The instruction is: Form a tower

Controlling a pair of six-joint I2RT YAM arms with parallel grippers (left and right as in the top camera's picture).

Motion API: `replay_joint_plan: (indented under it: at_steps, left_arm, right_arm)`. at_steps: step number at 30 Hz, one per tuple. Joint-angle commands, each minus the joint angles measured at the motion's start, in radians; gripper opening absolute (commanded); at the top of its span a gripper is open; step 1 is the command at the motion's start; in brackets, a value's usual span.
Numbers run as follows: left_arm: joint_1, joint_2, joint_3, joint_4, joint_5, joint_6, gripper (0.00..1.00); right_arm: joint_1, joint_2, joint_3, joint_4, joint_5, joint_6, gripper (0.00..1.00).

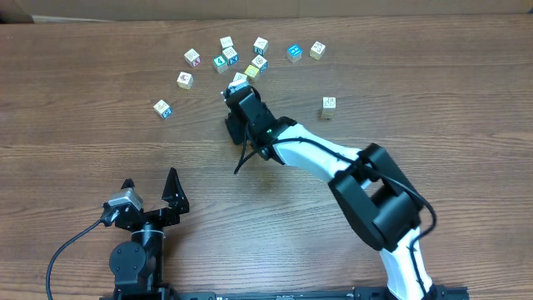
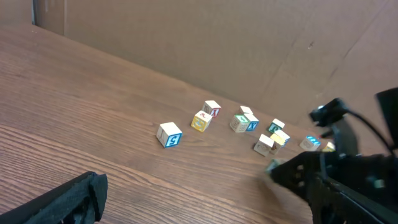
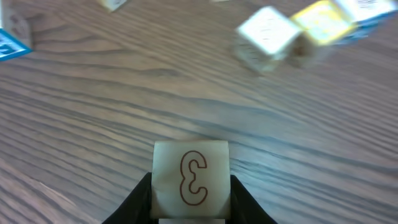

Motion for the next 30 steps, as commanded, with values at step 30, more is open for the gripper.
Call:
replay_joint_plan:
  at_steps: [30]
  left_arm:
    - [-0.003, -0.008, -0.003, 0.002, 0.005, -0.006, 1.00]
  right_arm:
    - [-0.192, -0.124, -0.005, -0.464, -0.150, 0.158, 0.38]
